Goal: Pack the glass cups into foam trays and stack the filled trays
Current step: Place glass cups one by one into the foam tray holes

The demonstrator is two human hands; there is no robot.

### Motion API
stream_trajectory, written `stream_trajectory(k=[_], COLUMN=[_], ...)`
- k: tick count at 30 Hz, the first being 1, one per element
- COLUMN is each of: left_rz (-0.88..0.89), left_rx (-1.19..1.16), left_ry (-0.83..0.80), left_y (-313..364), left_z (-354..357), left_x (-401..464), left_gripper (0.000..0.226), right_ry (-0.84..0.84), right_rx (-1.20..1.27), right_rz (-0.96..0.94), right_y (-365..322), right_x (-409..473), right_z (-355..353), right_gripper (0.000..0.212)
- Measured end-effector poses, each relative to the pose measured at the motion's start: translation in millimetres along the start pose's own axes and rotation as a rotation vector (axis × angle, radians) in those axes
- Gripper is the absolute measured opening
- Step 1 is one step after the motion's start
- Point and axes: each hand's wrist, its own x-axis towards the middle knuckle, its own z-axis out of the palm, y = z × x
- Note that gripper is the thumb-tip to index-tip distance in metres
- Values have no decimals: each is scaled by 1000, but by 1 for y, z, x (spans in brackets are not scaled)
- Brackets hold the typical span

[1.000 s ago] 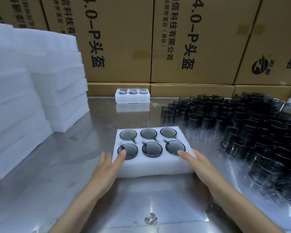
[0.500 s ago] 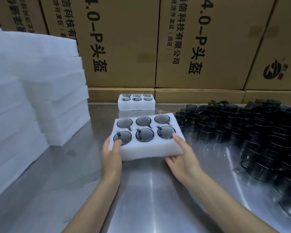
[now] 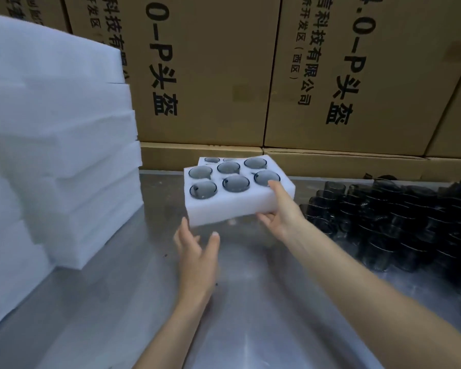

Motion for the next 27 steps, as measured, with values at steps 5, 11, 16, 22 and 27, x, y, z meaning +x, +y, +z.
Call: stream_trajectory(k=[5, 11, 16, 22, 27], left_rz=[196, 246, 401, 358, 350], left_rx=[630, 916, 1054, 1122, 1094], left_ry=[-251, -282, -229, -249, -223], left_y=[-15, -12, -10, -10, -12], left_z=[11, 18, 21, 17, 19], left_x=[-9, -10, -6, -3, -2], left_gripper=[64, 72, 53, 54, 52], right_ry=[73, 90, 42, 77, 32], right_rx=[35, 77, 29, -72, -132], right_rz=[-53, -70, -39, -12, -10], right_y=[-26, -46, -43, -31, -36], right_x=[72, 141, 172, 196, 201], right_z=[36, 56, 72, 82, 82], right_gripper=[52, 50, 43, 45, 47])
